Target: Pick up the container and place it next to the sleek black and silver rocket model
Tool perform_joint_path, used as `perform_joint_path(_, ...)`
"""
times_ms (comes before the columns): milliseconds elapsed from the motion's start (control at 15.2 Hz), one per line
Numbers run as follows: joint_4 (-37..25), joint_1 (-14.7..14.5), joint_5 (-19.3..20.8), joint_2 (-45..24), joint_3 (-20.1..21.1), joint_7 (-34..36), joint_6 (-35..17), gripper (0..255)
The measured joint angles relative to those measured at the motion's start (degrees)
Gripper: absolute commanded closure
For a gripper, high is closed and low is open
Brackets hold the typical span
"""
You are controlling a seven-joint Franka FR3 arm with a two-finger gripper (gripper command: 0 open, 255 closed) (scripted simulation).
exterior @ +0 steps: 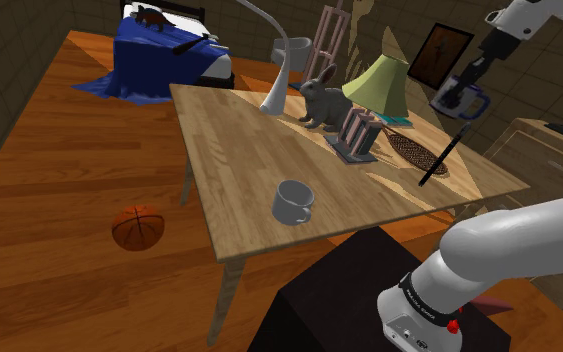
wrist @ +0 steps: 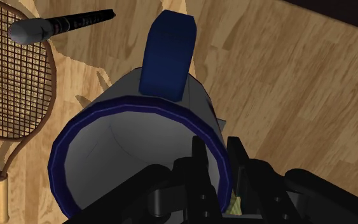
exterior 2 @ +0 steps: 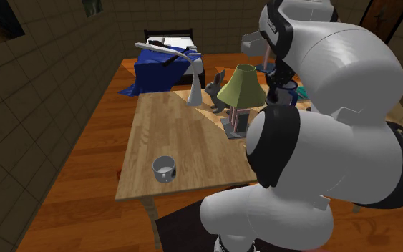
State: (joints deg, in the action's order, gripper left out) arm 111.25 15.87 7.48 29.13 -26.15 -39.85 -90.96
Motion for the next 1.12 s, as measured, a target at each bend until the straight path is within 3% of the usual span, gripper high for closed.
perform_joint_path(1122, 15.4, 1.3, 1.8, 3.0, -1.2, 0.2, -12.5, 255)
